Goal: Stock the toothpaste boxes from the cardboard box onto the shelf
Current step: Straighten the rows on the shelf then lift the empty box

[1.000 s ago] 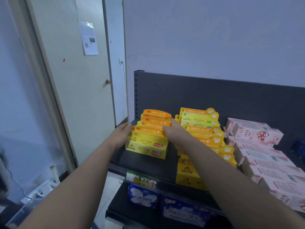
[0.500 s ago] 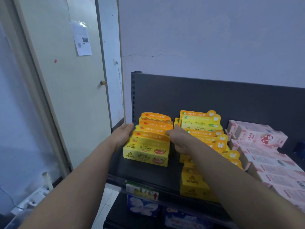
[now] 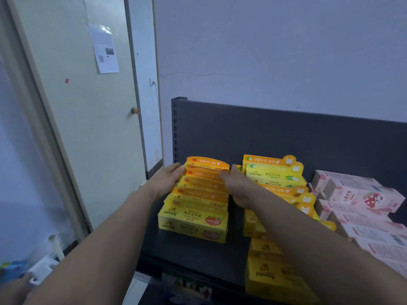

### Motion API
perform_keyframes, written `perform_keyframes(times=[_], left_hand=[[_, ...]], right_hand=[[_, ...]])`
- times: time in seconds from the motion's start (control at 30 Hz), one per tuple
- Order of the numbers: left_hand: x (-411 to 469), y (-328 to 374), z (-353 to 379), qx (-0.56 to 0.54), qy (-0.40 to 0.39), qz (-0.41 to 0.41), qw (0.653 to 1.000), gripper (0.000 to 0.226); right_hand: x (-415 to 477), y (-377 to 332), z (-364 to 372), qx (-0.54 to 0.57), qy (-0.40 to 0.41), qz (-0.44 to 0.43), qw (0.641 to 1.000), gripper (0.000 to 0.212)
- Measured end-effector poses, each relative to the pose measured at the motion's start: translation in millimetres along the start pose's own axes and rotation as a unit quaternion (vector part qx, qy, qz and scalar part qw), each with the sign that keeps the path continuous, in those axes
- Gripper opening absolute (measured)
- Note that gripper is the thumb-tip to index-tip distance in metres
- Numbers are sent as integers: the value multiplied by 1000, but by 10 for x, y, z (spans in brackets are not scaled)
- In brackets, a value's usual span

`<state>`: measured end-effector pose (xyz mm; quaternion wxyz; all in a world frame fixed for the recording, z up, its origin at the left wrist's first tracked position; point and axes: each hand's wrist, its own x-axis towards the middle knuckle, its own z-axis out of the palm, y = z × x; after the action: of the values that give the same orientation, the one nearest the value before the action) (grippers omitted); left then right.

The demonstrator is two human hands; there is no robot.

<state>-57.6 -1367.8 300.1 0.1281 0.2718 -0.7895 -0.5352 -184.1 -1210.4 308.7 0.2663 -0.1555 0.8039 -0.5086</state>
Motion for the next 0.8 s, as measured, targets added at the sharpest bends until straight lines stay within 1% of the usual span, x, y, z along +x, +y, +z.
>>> perform_keyframes(times=[0.07, 0.17, 0.23, 0.3, 0.4, 0.47, 0.53, 0.63, 0.7, 0.8], left_hand=[[77, -8, 39, -6, -10, -17, 1000, 64], [147, 11, 61, -1, -31, -16, 999, 59], [206, 14, 35, 11, -23, -14, 1000, 58], [258, 17, 0, 15, -9, -16, 1000, 57], [382, -18, -14, 21, 4, -27, 999, 73], [447, -37, 6, 31, 2, -21, 999, 76], [456, -6, 48, 39, 2, -21, 999, 71], [431, 21, 98, 20, -3, -17, 1000, 51], [408, 25, 83, 11, -6, -17, 1000, 39], [314, 24, 23, -4, -9, -14, 1000, 39]], right_hand=[[42, -14, 53, 0, -8, 11, 1000, 67], [95, -31, 118, -8, -33, 16, 999, 64], [114, -43, 104, -14, -35, 14, 999, 64], [153, -44, 72, -12, -17, 9, 1000, 69], [209, -50, 60, 5, -1, 16, 1000, 71], [233, -49, 82, 14, -14, 21, 1000, 71], [231, -59, 115, 12, -25, 21, 999, 67], [240, -79, 153, 21, -31, 16, 999, 62], [220, -88, 166, 18, -24, 21, 999, 62], [160, -80, 133, 16, -9, 36, 999, 64]])
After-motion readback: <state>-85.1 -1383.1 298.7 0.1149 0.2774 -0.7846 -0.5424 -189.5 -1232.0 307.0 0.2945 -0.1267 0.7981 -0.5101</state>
